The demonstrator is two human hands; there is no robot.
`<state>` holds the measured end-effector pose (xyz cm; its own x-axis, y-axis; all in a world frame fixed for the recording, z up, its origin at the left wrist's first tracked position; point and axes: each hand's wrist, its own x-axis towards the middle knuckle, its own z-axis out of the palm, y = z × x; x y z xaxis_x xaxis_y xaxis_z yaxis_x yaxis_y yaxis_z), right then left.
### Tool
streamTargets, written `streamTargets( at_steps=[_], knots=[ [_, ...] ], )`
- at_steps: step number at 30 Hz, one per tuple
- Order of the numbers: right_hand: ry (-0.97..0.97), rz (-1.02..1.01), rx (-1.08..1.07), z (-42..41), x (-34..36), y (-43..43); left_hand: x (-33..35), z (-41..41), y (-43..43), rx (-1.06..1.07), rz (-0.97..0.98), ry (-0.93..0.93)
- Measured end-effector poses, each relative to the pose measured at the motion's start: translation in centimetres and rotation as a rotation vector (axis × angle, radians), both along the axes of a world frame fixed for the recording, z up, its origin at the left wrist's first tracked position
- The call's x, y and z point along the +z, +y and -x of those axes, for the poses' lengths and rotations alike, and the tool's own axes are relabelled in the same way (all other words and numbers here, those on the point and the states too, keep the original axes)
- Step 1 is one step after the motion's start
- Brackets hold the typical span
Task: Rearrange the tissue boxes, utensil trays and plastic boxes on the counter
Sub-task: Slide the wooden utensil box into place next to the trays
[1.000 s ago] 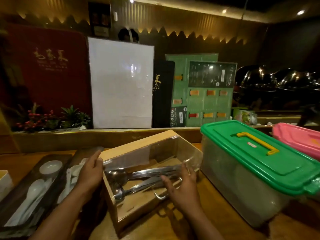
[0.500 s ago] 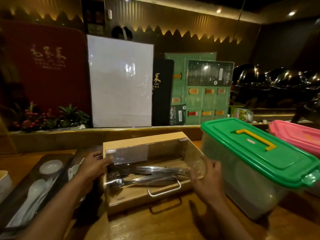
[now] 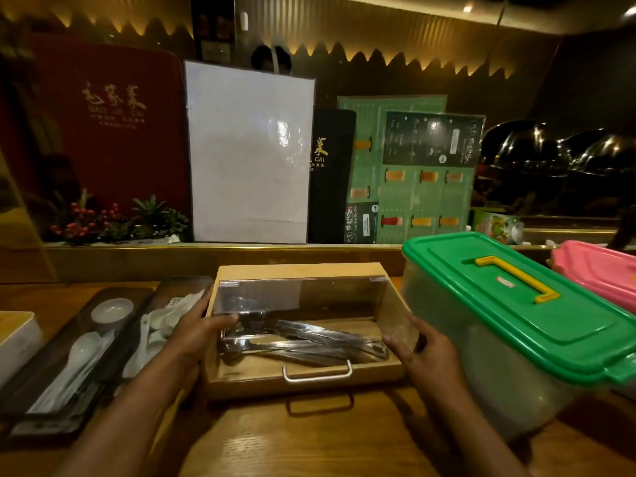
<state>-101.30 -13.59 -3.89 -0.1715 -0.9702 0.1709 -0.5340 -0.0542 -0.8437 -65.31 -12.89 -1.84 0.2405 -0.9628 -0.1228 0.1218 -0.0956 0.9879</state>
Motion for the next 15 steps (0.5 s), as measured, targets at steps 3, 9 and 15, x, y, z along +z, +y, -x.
streamTargets(
  at_steps=[3, 9, 15],
  knots=[
    [0.039, 0.025, -0.026, 1.2, -0.3, 0.7, 0.0, 1.1, 0.1, -0.010, 0.002, 0.024],
    [0.110, 0.009, -0.045, 2.7, 0.3, 1.4, -0.4, 1.9, 0.0, -0.021, -0.029, 0.025],
    [0.146, 0.024, -0.057, 3.9, -0.1, 1.4, -0.6, 2.3, 0.0, -0.032, -0.030, -0.041]
  ],
)
